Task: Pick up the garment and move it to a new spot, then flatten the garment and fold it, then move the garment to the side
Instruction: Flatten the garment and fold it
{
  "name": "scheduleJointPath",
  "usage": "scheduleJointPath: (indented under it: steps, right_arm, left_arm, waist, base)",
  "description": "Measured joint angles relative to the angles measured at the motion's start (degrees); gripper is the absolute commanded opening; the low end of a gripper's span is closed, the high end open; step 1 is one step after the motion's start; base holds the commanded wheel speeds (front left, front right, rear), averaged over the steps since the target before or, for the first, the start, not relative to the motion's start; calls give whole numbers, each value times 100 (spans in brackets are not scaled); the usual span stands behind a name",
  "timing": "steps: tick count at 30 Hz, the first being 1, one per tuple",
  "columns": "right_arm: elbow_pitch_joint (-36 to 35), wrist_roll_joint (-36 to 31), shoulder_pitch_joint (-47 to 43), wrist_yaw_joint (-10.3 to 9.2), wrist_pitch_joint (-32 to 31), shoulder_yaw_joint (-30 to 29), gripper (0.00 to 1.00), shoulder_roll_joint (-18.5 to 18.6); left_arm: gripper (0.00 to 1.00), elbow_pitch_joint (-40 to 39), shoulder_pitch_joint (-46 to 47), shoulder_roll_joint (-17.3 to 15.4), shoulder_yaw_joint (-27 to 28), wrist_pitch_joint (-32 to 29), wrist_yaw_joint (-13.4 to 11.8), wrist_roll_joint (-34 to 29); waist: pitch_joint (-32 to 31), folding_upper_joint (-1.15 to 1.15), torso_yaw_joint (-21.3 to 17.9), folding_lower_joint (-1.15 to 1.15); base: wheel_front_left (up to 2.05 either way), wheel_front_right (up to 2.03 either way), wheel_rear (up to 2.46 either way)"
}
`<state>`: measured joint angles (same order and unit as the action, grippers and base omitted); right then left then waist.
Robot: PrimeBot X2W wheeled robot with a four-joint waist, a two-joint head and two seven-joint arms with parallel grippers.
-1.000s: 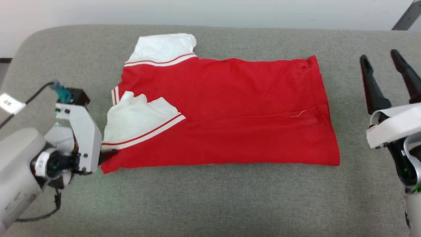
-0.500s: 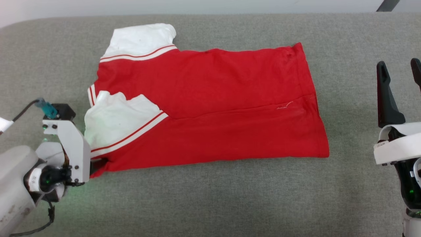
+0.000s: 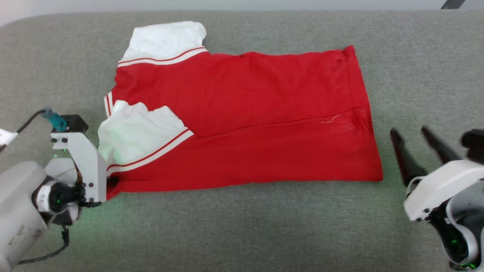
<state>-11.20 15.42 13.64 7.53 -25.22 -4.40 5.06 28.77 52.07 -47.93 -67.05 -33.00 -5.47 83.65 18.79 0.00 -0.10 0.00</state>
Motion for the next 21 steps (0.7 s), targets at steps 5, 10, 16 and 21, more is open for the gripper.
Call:
scheduleJointPath:
  steps: [5,10,16,21]
  right_arm:
    - [396,30,-4,0,-1021,78,100,-25]
    - [812,-59,258,0,-1647,130,100,14]
    - [1367,-202,583,0,-1970,209,96,93]
    - [1679,-298,731,0,-2130,248,0,166]
  left_arm:
    - [0,63,40,101,13,34,82,-16]
    - [0,131,104,235,14,54,170,-45]
    - [0,264,168,412,11,101,281,-87]
    - [0,402,174,535,0,174,371,-107]
  waist:
    - [42,0,85,0]
    - [105,0,192,0]
    - [148,0,318,0]
    - [136,0,391,0]
  base:
    - [0,0,0]
    - [0,0,0]
    - [0,0,0]
    - [0,0,0]
